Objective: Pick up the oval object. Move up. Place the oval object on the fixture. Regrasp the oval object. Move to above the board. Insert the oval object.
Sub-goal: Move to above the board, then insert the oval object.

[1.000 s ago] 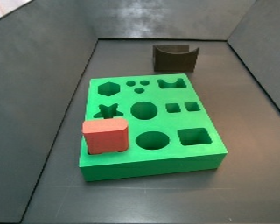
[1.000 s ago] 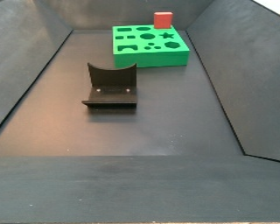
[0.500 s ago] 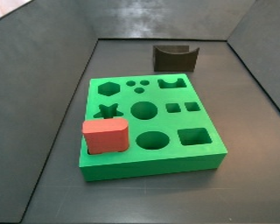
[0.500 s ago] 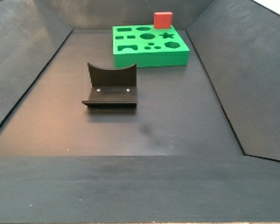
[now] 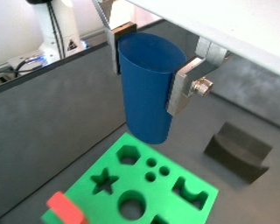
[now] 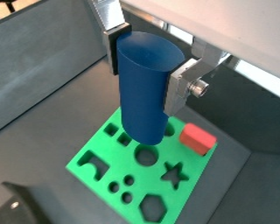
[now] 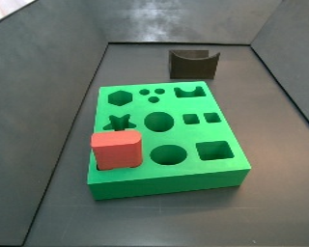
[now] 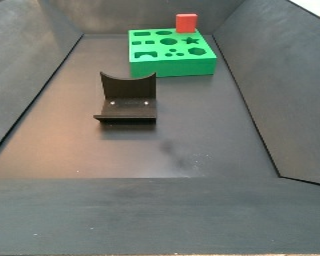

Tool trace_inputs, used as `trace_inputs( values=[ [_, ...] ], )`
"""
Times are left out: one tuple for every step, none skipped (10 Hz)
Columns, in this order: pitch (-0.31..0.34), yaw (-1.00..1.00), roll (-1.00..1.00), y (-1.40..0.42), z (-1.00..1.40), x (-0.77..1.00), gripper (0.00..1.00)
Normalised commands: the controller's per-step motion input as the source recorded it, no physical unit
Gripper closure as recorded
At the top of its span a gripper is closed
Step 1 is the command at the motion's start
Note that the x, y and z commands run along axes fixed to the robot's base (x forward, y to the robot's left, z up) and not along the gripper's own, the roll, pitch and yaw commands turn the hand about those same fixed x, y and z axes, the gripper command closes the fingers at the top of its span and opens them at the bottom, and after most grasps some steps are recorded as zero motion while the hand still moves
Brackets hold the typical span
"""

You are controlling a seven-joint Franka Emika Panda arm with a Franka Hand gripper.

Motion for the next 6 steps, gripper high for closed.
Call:
trace_inputs(
  values=[
    [-0.06, -0.02, -0.22, -0.04, 0.0, -0.08, 1.0],
    [0.0, 0.0, 0.0, -0.01, -0.02, 0.0, 1.0],
    [-0.019, 0.0, -0.14, 0.0, -0.09, -0.02, 1.0],
    [-0.107, 0.13, -0.12, -0.24, -0.29, -0.06, 1.0],
    [0.0, 0.06, 0.0, -0.15, -0.22, 0.0, 1.0],
    [-0.1, 0.16, 0.0, -0.46, -0.4, 0.03, 1.0]
  ],
)
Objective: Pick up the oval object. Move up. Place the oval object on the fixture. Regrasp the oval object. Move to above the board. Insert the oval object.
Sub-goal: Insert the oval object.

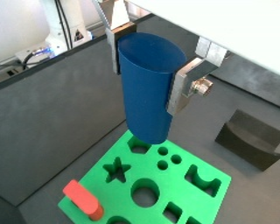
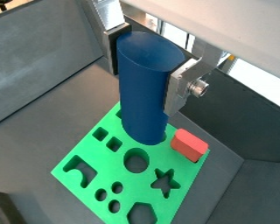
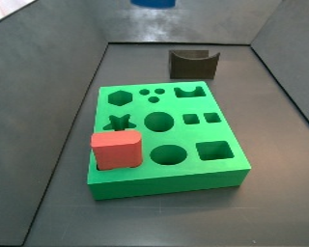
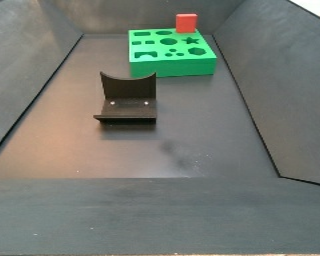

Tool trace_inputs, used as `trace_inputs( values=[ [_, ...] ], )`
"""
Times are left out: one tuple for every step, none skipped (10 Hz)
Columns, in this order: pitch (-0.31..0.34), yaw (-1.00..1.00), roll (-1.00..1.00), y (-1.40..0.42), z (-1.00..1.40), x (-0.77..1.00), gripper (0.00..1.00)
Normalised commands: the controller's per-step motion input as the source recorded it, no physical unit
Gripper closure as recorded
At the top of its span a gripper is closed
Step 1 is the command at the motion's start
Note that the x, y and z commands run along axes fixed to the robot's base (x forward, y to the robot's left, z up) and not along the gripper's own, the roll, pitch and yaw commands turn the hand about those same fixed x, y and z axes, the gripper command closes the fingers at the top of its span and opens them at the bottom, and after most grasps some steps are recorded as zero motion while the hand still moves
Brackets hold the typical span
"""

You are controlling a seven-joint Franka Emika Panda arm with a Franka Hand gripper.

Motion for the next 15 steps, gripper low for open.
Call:
trace_inputs(
  values=[
    [-0.107, 0.2, 0.0, -0.48, -0.54, 0.13, 1.0],
    [-0.134, 0.19, 0.0, -0.41, -0.75, 0.04, 1.0],
    [-0.127, 0.19, 0.0, -0.39, -0.81, 0.09, 1.0],
    [-0.131, 0.19, 0.0, -0.34, -0.84, 0.2, 1.0],
    [-0.159, 0.17, 0.0, -0.31, -0.86, 0.1, 1.0],
    [-0.179, 0.17, 0.01, -0.28, -0.86, 0.07, 1.0],
    [-0.18, 0.16, 0.02, -0.23, -0.86, 0.09, 1.0],
    [-0.201, 0.07, 0.07, -0.16, -0.81, 0.17, 1.0],
    [-0.203, 0.07, 0.08, -0.16, -0.8, 0.15, 1.0],
    [-0.209, 0.06, 0.11, -0.18, -0.76, 0.12, 1.0],
    [-0.217, 0.07, 0.11, -0.19, -0.73, 0.12, 1.0],
    [-0.221, 0.07, 0.1, -0.21, -0.75, 0.12, 1.0],
    [-0.227, 0.07, 0.1, -0.21, -0.75, 0.12, 1.0],
    [-0.203, 0.11, 0.12, -0.18, -0.75, 0.1, 1.0],
    [-0.151, 0.19, 0.22, -0.14, -0.72, 0.0, 1.0]
  ],
)
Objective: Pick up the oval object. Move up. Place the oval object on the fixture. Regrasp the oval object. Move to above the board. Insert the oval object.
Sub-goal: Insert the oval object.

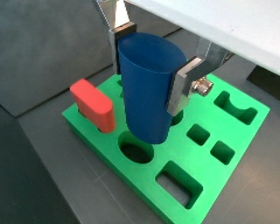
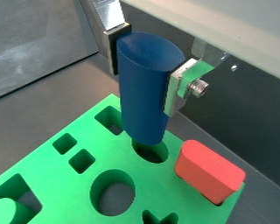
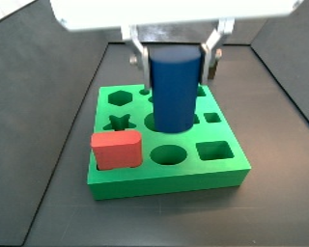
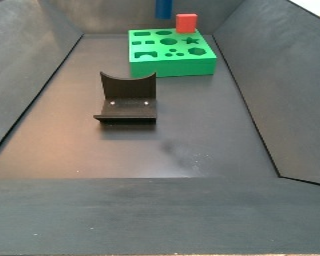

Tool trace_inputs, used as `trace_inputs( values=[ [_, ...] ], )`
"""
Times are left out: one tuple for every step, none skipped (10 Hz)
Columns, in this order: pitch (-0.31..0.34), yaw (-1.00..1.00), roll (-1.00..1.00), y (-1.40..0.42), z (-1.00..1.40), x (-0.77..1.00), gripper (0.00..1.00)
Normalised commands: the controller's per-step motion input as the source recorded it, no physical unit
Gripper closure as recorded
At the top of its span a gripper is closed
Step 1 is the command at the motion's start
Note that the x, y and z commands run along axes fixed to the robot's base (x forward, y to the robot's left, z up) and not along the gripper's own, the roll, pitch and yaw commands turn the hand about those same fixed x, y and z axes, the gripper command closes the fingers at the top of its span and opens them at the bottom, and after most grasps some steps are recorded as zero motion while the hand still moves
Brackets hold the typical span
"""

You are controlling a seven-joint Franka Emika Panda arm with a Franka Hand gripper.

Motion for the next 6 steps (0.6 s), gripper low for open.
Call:
trace_inputs(
  values=[
    [-0.209, 0.26, 0.11, -0.16, -0.73, 0.08, 1.0],
    [-0.204, 0.19, 0.06, -0.17, -0.8, 0.06, 1.0],
    [-0.211, 0.18, 0.05, -0.17, -0.79, 0.05, 1.0],
    [-0.204, 0.21, 0.05, -0.13, -0.8, 0.09, 1.0],
    [-0.184, 0.25, 0.08, -0.04, -0.82, 0.04, 1.0],
    [-0.139, 0.27, 0.15, 0.0, -0.85, 0.0, 1.0]
  ],
)
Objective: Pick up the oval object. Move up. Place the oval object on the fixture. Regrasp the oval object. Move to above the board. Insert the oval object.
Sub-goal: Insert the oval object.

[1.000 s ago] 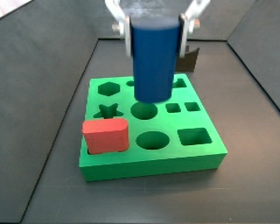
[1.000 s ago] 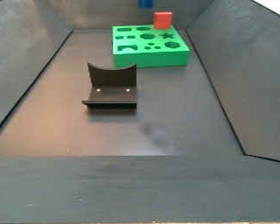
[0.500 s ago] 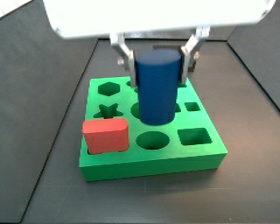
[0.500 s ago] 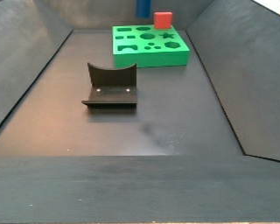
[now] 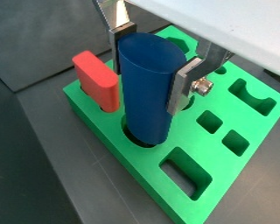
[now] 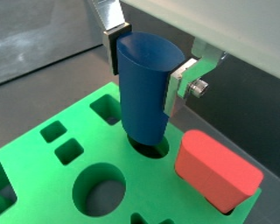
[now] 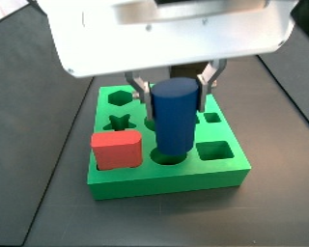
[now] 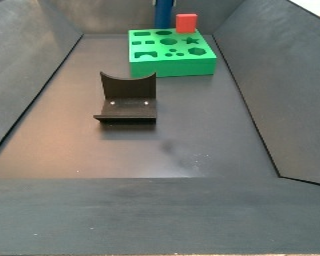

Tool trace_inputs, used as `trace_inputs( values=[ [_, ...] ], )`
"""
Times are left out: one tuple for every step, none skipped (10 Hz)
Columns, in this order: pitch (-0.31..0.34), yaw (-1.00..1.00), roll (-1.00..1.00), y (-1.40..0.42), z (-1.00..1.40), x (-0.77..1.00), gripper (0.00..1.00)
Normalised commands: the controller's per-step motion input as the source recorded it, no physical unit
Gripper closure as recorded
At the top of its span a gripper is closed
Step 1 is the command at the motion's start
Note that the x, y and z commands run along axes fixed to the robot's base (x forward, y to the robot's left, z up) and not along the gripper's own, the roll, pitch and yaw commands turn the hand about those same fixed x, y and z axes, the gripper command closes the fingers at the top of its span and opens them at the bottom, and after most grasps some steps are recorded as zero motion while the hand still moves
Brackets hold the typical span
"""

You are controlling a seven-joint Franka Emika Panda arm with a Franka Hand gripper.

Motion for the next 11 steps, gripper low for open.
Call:
trace_inputs(
  values=[
    [-0.126, 0.31, 0.18, 0.0, -0.84, -0.04, 1.0],
    [-0.236, 0.19, 0.07, -0.08, -0.59, -0.14, 1.0],
    [0.0, 0.1, 0.0, 0.0, 0.0, -0.01, 1.0],
    [-0.089, 0.0, 0.05, -0.03, -0.26, -0.15, 1.0],
    [-0.147, -0.16, 0.09, -0.18, -0.56, -0.16, 1.0],
    [-0.156, -0.27, 0.13, -0.23, -0.71, -0.07, 1.0],
    [-0.179, -0.39, 0.16, -0.26, -0.75, -0.09, 1.0],
    [-0.187, -0.4, 0.16, -0.26, -0.74, -0.01, 1.0],
    [-0.117, -0.37, 0.24, -0.21, -0.75, 0.0, 1.0],
    [-0.071, -0.19, 0.29, -0.14, -0.77, 0.02, 1.0],
    [-0.003, 0.0, 0.34, -0.06, -0.73, -0.03, 1.0]
  ],
)
